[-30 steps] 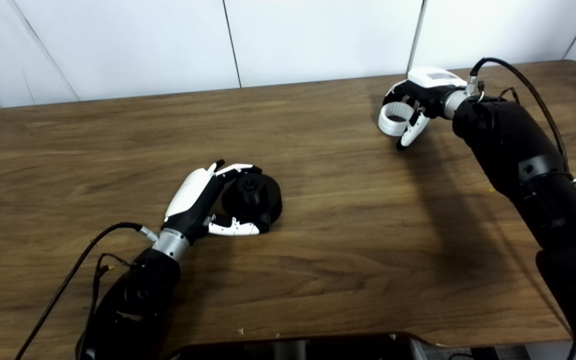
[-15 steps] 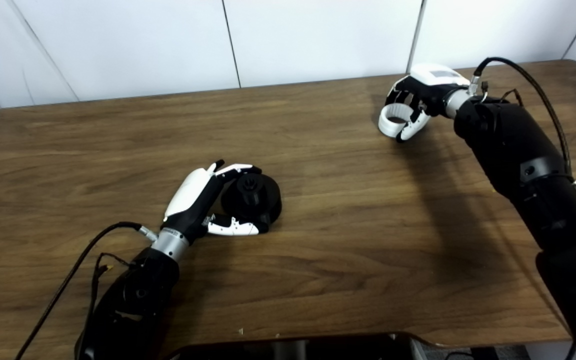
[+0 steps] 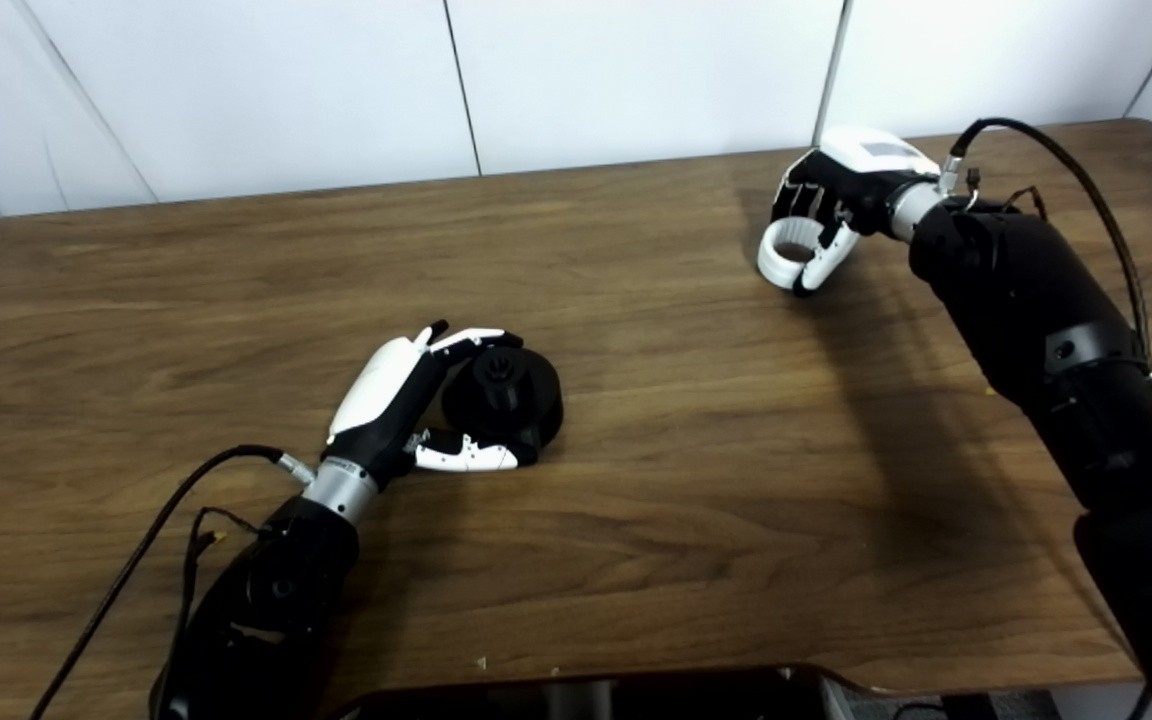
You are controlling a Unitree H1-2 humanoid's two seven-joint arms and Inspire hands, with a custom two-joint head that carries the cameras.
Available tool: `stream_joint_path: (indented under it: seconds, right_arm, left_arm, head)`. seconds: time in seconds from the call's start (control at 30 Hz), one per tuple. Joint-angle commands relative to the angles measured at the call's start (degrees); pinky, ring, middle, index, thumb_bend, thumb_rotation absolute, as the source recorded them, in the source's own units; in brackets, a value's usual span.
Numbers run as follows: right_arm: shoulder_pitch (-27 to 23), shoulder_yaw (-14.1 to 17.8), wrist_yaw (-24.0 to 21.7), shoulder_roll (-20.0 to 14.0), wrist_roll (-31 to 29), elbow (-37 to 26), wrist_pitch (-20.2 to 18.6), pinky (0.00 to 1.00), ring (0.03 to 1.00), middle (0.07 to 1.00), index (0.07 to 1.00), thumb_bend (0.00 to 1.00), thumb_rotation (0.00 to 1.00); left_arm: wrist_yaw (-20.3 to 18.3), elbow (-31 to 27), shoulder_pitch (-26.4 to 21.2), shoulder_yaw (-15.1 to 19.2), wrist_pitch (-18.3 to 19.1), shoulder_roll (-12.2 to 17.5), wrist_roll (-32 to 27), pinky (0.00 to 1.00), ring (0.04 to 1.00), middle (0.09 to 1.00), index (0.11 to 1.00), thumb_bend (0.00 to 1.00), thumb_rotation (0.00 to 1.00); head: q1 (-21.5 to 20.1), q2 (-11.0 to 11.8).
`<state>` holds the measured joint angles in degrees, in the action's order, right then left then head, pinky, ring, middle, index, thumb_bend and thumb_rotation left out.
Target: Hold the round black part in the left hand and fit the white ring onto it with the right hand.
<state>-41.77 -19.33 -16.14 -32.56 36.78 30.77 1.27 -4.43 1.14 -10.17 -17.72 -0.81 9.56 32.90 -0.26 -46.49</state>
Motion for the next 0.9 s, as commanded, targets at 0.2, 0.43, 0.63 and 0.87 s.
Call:
stream_joint_path:
  seconds: [0.2,0.43,0.63,0.87]
  right_arm:
    - [-2.09,1.33,2.29,-0.29,-1.1,-1.17,1.43,0.44,0.488,0.479,0.495,0.53,0.0]
    - [-1.91,1.89,3.57,-0.2,-1.79,-0.33,2.85,0.45,0.488,0.477,0.497,0.53,0.0]
    - [-1.53,2.42,5.68,-0.61,-2.2,0.18,5.11,0.44,0.434,0.478,0.521,0.52,0.0]
    - [-1.37,3.47,4.06,-1.44,-2.18,-2.65,3.53,0.44,0.426,0.484,0.526,0.52,0.0]
  left_arm:
    - [-0.08,-1.38,-0.54,0.25,0.15,0.17,0.08,1.0,0.816,0.759,0.776,0.96,0.3]
    - [-0.12,-1.4,-0.7,0.27,0.3,0.2,0.2,1.0,0.812,0.755,0.775,0.95,0.29]
    - [0.08,-1.15,-0.86,0.36,-0.02,0.22,0.12,0.98,0.807,0.753,0.77,0.96,0.3]
    - [-0.32,-1.28,-1.0,0.59,0.42,0.17,-0.23,1.0,0.81,0.757,0.768,0.96,0.29]
  head:
    - [-0.07,-0.18]
    - [-0.12,-0.19]
    - [-0.09,-0.23]
    - [-0.18,-0.22]
